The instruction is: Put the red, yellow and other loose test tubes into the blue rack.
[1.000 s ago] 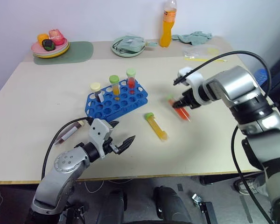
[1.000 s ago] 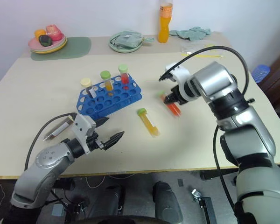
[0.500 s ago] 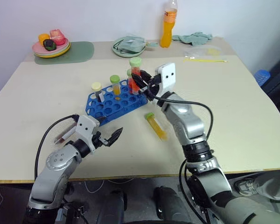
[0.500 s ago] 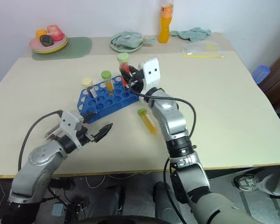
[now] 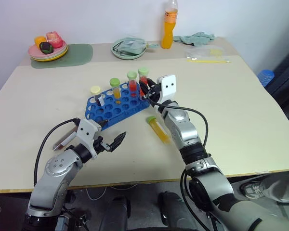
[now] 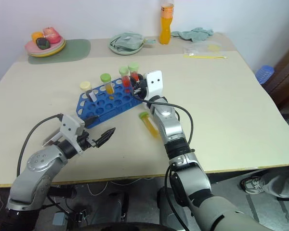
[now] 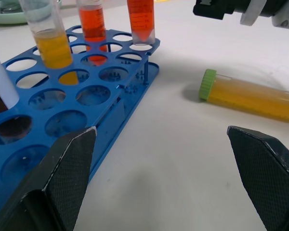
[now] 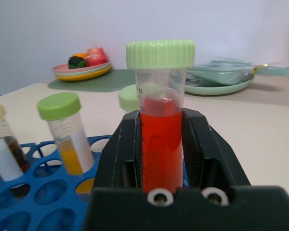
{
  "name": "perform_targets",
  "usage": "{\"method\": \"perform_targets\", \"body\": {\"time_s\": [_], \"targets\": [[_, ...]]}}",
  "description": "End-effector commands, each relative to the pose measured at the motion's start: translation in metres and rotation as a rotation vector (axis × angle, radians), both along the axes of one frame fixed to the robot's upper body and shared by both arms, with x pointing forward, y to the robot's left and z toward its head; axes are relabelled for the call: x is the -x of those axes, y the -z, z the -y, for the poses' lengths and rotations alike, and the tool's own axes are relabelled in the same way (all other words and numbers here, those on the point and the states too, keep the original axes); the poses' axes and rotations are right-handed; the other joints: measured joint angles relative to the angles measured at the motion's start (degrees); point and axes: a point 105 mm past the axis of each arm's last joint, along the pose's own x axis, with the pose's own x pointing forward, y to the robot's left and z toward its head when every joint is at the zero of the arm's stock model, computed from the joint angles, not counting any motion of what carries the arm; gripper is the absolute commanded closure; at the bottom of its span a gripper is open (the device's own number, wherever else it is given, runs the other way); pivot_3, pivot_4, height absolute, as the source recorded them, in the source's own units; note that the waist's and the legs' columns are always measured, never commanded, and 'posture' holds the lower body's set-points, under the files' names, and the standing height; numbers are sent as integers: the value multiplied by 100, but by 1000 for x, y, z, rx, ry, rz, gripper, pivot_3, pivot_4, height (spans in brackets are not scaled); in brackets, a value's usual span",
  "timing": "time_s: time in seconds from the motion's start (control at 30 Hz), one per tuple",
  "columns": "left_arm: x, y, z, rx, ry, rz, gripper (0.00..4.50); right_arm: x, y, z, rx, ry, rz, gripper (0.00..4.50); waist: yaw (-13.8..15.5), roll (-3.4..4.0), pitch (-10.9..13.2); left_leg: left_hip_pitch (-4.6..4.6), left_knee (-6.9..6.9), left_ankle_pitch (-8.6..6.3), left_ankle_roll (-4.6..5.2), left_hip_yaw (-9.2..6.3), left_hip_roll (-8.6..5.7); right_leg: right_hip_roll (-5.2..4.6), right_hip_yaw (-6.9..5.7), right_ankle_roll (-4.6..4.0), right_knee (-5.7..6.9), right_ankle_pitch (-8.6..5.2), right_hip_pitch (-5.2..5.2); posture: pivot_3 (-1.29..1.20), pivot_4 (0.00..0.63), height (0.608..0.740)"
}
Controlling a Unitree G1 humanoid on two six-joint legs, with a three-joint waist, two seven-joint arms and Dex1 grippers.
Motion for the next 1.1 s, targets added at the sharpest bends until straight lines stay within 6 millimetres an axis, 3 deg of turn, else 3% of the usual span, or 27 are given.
{"method": "perform_targets", "body": {"time_s": [0.03, 0.4, 0.63, 1.1], "targets": [[-1, -11, 0, 7, 0, 55, 0, 0, -13, -7, -20, -17, 49, 3849, -1, 0, 0, 0, 0, 0, 0, 0, 0, 0, 0, 0, 0, 0, 0, 0, 150, 740], [-1, -13, 0, 12, -5, 58, 0, 9, -5, -21, -46, -126, 7, 3849, -1, 0, 0, 0, -1, 0, 0, -1, 1, 0, 0, 0, 0, 0, 0, 0, 150, 740], [-1, -15, 2, 9, -3, 64, 0, 1, -2, -10, -36, -56, 3, 3849, 1, 1, 0, 0, -1, 0, 0, 0, 1, 0, 0, 0, 0, 0, 0, 0, 150, 740], [-1, -18, 2, 3, 0, 66, 0, 6, 5, -2, -29, -53, -2, 3849, 1, 1, -1, 1, 0, 0, 0, 0, 0, -1, 0, 0, 0, 0, 0, 0, 150, 740]]}}
